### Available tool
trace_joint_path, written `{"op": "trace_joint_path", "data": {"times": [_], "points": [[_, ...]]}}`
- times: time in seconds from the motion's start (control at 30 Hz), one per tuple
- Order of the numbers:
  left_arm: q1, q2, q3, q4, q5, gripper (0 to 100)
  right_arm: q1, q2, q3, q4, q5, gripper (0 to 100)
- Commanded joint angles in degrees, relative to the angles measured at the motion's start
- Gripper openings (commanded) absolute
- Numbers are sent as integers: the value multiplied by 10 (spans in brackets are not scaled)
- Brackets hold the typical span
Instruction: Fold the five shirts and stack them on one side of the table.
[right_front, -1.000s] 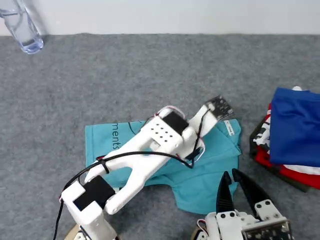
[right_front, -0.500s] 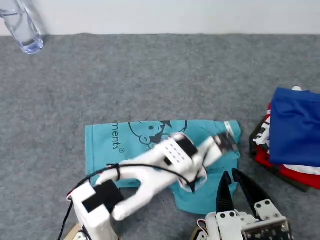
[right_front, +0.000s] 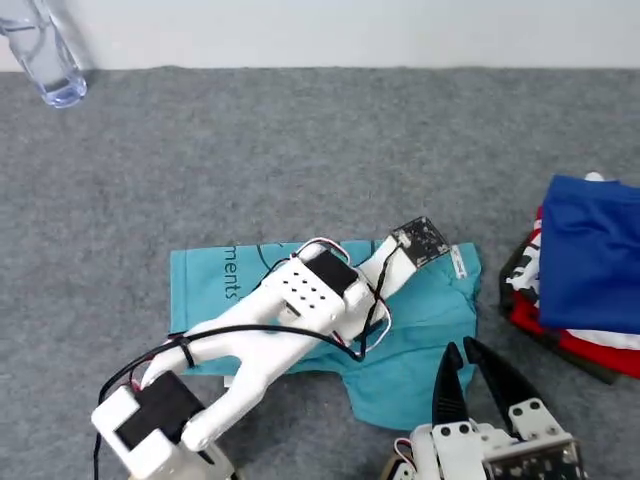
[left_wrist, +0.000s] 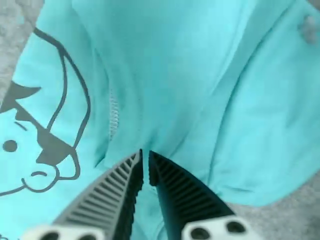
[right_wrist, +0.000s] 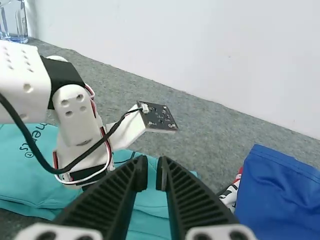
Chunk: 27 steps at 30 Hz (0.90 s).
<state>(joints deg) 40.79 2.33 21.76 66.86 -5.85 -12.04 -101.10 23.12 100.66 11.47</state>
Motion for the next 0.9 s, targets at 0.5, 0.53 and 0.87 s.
{"op": "trace_joint_path", "data": {"times": [0.5, 0.53, 0.87], "points": [[25, -183, 65, 20, 55, 233, -46, -27, -3, 23, 0, 61], [27, -193, 74, 13, 55, 227, -46, -27, -3, 23, 0, 61], [104, -214, 154, -6, -19, 195, -46, -27, -3, 23, 0, 61]]}}
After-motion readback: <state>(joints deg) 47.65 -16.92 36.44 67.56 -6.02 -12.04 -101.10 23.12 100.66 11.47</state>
